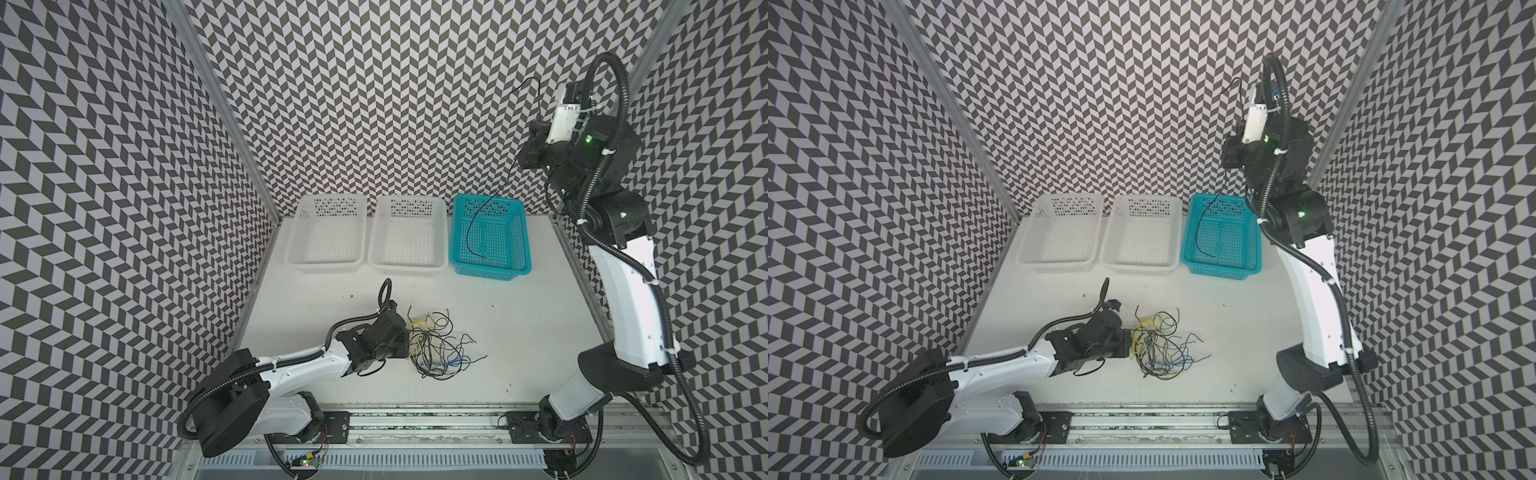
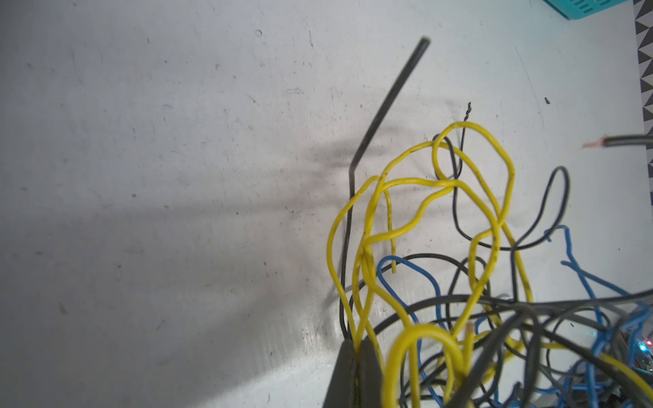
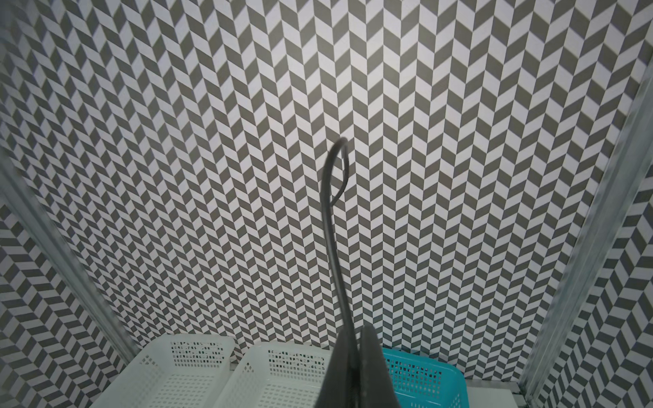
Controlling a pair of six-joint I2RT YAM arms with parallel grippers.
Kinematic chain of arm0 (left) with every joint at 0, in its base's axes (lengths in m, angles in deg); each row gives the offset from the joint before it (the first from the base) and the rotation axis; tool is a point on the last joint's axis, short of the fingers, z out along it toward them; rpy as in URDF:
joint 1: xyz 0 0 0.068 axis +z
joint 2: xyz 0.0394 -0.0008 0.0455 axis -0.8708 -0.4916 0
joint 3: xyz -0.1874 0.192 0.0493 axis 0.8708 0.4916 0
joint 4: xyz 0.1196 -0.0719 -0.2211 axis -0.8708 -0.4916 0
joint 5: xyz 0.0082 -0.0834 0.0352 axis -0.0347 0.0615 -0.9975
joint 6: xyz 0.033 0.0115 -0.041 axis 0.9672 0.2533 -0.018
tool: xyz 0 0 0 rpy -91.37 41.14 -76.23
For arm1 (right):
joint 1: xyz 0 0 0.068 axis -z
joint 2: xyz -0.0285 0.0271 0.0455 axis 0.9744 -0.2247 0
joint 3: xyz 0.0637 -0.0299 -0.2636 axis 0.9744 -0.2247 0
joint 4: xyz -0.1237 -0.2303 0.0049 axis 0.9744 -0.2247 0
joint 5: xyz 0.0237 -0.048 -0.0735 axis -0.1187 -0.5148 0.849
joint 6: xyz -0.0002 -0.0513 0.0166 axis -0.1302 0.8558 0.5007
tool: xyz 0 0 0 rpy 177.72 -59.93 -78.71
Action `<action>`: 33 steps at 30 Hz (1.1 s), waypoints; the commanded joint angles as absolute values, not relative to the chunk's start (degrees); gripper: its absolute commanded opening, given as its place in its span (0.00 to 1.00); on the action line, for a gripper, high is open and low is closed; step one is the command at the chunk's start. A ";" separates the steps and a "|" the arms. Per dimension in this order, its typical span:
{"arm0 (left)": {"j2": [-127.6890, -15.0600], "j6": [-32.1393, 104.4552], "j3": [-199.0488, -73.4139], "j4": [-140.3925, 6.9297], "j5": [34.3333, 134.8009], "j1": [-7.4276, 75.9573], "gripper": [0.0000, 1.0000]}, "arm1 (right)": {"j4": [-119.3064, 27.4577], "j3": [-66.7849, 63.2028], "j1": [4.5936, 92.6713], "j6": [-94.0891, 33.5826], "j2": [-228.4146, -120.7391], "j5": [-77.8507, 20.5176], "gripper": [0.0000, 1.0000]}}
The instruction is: Untangle the cables
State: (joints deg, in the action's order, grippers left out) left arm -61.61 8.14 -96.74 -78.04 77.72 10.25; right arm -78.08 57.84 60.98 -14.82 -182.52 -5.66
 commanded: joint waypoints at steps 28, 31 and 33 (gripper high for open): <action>-62.07 7.85 -96.22 -79.11 74.76 9.53 0.00 | -68.99 74.46 61.70 -33.11 -197.52 -32.04 0.00; -61.92 7.85 -96.04 -79.13 74.76 9.51 0.00 | -68.18 74.84 61.22 -33.38 -198.86 -32.45 0.00; -62.01 7.85 -96.13 -79.21 74.61 9.53 0.00 | -68.14 74.85 60.78 -33.29 -199.74 -32.57 0.00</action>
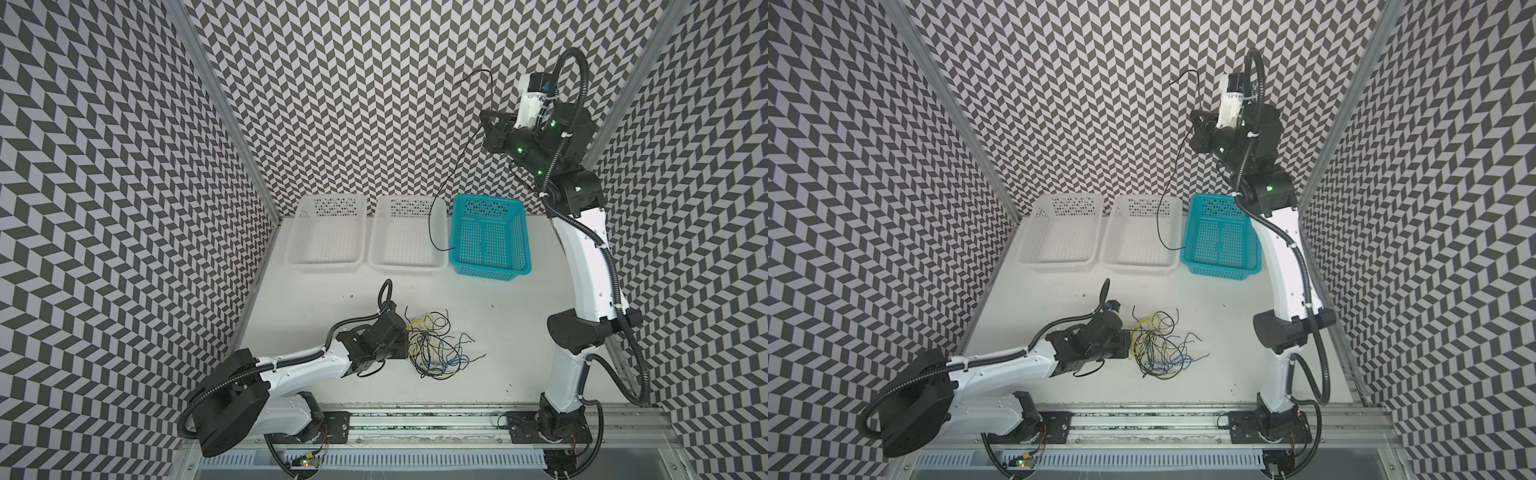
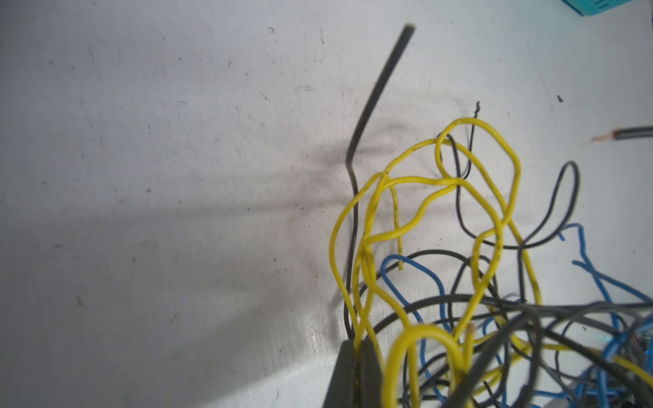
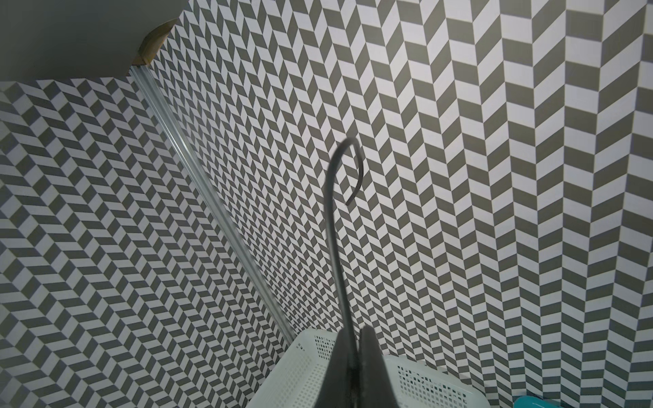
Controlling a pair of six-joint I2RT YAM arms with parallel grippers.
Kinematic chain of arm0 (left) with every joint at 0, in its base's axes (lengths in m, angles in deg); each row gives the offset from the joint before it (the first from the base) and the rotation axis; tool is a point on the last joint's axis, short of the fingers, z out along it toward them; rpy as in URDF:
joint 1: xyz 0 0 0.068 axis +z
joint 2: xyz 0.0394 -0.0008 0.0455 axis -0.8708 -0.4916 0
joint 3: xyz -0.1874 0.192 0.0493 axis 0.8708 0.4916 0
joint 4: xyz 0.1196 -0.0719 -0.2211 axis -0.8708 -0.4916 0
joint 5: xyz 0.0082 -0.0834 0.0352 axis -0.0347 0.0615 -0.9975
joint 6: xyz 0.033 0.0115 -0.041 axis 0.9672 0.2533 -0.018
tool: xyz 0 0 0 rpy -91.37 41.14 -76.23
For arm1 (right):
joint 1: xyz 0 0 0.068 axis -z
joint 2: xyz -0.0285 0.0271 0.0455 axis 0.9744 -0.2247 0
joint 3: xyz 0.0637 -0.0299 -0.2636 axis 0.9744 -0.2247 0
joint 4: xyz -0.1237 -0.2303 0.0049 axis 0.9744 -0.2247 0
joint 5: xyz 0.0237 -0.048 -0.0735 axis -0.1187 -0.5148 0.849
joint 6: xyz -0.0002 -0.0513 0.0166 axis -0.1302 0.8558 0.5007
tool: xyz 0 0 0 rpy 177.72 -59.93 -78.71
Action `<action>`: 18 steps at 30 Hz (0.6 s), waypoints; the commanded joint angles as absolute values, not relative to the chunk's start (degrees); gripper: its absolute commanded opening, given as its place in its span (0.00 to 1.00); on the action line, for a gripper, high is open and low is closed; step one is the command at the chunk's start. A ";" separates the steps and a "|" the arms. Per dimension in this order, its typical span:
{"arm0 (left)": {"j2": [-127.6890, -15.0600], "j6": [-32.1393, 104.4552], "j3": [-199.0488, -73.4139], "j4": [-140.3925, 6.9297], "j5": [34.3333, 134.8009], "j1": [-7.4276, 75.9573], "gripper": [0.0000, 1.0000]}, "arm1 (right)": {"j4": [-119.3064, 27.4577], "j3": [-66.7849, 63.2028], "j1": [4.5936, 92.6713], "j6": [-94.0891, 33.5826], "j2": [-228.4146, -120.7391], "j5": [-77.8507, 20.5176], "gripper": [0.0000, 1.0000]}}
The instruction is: Untangle the cables
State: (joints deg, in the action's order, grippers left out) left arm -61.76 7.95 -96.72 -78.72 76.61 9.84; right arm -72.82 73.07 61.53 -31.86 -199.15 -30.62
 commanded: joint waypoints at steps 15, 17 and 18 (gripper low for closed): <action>-58.38 8.12 -96.23 -82.27 73.79 9.49 0.00 | -67.65 60.81 55.04 -23.51 -203.41 -26.81 0.00; -57.67 8.12 -95.98 -82.67 73.59 9.49 0.00 | -68.27 59.19 54.47 -22.75 -203.95 -26.83 0.00; -57.36 8.19 -95.96 -82.93 73.53 9.49 0.00 | -69.05 58.83 54.33 -22.91 -204.31 -27.00 0.00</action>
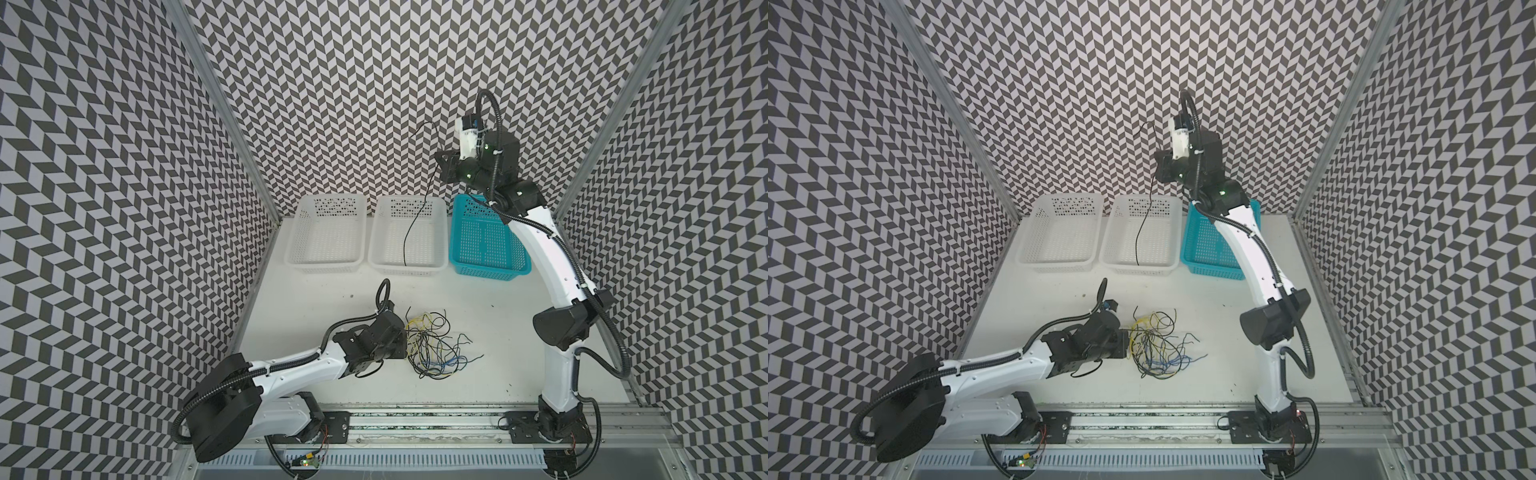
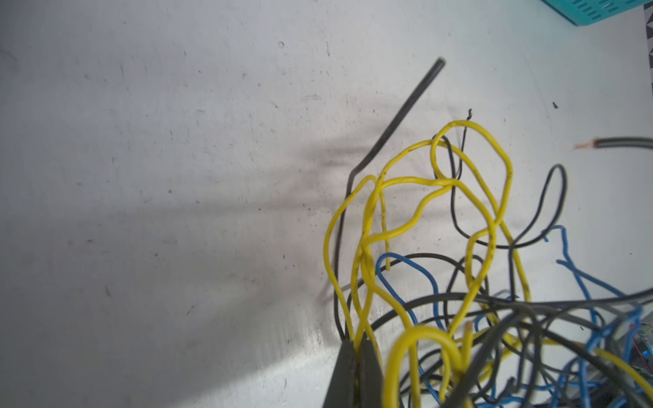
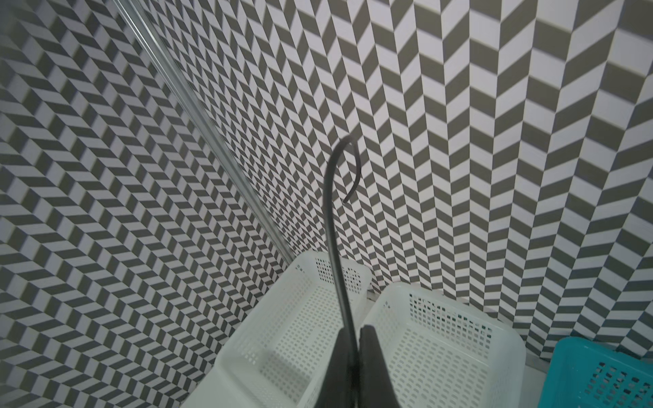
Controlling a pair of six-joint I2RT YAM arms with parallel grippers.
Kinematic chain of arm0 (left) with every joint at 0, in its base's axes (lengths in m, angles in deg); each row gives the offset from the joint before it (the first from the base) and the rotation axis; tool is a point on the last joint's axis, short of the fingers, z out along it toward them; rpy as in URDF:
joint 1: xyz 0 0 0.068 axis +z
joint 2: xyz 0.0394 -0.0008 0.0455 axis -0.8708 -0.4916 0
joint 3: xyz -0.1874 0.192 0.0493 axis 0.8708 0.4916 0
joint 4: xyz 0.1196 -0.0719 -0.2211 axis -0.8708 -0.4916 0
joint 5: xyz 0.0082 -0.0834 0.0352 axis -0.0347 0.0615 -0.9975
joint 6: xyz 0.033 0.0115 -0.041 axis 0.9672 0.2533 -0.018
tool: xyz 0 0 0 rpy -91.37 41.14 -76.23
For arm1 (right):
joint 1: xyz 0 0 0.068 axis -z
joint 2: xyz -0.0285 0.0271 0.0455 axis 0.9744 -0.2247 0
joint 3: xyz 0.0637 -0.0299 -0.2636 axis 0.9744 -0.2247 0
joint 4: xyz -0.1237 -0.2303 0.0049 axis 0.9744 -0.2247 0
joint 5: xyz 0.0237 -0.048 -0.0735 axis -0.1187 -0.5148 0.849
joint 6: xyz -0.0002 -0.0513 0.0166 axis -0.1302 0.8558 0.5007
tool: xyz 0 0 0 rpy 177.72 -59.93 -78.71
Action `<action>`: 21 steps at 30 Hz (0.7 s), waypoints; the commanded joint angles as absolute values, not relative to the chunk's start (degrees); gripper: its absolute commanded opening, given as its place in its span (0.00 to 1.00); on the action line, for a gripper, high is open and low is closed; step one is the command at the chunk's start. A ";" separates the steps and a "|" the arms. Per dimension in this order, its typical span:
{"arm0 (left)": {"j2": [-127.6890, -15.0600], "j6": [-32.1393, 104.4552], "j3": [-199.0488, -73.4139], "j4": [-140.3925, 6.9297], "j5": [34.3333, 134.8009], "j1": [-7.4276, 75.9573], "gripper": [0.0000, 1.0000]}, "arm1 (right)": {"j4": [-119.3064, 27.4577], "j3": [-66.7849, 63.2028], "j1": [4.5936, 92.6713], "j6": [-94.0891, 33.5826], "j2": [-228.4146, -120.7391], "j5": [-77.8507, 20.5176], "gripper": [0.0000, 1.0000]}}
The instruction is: Untangle the cables
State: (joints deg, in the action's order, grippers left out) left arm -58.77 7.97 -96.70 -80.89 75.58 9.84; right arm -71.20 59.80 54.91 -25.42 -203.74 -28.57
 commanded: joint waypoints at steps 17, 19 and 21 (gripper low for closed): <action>-54.89 8.03 -95.21 -83.61 72.88 9.49 0.00 | -67.34 32.21 51.10 -25.20 -202.26 -30.16 0.00; -54.89 8.03 -95.34 -83.61 72.90 9.49 0.00 | -69.76 33.24 50.85 -24.98 -204.23 -30.57 0.00; -54.89 7.83 -95.32 -83.52 72.86 9.44 0.00 | -73.98 36.27 50.57 -23.88 -206.87 -30.29 0.00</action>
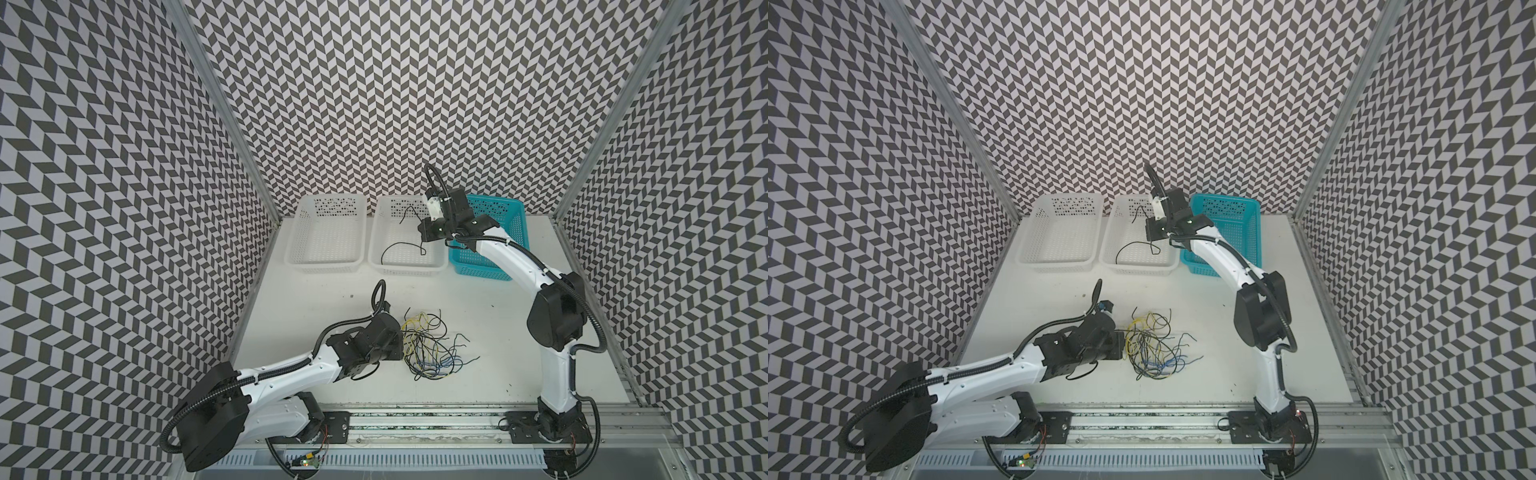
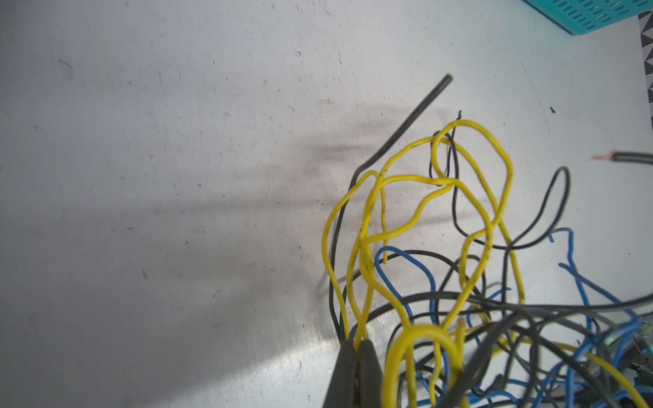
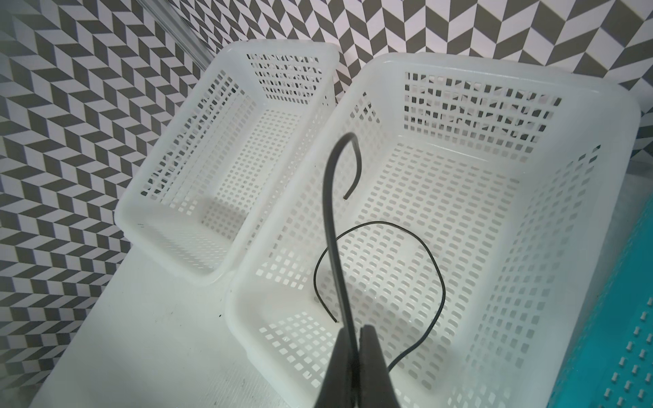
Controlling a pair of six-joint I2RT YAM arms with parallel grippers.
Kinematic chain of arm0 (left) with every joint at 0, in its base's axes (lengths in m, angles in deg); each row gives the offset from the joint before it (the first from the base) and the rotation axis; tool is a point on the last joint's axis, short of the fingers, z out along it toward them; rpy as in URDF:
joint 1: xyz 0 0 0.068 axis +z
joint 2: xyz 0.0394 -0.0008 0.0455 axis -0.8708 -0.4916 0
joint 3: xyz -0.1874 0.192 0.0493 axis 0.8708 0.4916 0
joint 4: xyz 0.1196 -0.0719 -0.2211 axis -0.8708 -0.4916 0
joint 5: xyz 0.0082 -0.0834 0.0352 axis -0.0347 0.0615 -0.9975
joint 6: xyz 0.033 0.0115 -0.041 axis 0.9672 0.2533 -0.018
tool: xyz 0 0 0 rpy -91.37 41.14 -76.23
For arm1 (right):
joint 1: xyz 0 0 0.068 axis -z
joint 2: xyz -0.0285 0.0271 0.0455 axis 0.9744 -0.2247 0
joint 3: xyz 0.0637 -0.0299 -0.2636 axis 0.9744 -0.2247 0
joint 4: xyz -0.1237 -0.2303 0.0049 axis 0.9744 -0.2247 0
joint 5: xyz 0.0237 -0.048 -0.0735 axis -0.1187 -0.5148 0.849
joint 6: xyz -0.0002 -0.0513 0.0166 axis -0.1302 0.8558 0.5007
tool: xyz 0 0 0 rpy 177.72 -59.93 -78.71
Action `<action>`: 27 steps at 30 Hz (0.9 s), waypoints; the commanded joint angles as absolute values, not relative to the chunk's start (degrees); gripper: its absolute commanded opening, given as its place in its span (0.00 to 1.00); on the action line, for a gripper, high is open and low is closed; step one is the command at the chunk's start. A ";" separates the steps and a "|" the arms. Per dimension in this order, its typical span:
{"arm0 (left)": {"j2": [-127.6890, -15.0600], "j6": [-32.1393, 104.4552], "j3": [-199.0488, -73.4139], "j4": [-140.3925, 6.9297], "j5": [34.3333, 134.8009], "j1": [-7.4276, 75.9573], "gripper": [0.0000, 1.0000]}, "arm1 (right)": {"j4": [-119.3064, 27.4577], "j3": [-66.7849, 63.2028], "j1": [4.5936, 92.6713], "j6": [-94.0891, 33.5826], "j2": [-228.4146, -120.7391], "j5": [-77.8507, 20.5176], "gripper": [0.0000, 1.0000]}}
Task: Untangle the cables
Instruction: 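Lower the black wire into the white basket nearest the teal basket and release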
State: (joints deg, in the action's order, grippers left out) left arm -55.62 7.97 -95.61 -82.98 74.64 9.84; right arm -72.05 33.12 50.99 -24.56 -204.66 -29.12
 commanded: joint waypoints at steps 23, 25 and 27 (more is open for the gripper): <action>-54.53 7.78 -95.52 -83.96 71.86 9.31 0.00 | -92.46 48.27 49.53 -19.51 -213.98 -28.11 0.27; -54.71 7.76 -95.52 -83.76 71.97 9.31 0.00 | -93.50 49.04 49.59 -19.32 -213.25 -27.96 0.31; -54.95 7.76 -95.65 -83.62 72.03 9.29 0.00 | -94.07 49.42 49.56 -19.44 -212.19 -27.76 0.35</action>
State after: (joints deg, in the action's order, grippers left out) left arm -54.81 7.95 -95.61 -83.18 73.65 9.51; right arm -91.48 47.76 49.86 -20.61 -215.44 -28.20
